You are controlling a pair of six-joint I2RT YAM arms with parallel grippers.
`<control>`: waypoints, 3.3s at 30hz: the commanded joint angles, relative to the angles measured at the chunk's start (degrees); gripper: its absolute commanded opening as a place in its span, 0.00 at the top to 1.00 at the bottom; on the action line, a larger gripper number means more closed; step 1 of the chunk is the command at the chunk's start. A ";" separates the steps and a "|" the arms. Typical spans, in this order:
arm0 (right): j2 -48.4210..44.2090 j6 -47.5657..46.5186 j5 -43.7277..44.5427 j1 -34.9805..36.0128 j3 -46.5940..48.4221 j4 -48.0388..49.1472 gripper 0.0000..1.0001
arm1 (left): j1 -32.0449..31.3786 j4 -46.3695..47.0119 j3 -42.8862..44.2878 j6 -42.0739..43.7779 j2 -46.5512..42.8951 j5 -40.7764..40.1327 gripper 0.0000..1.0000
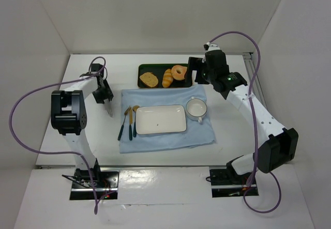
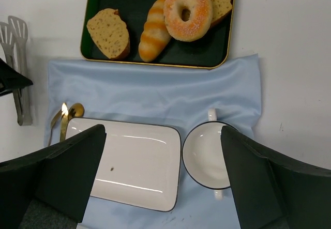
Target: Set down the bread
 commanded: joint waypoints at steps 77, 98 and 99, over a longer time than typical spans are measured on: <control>-10.83 1.94 -4.67 -7.40 -7.61 4.11 0.01 | -28.93 -10.07 37.12 -0.68 7.09 11.87 0.35; -10.83 1.94 -4.14 -7.93 -8.14 4.11 0.01 | -28.93 -8.93 40.37 -1.29 9.90 14.24 0.38; -10.83 1.94 -4.14 -7.93 -8.66 4.11 0.01 | -28.93 -8.93 40.37 -1.81 9.90 14.25 0.38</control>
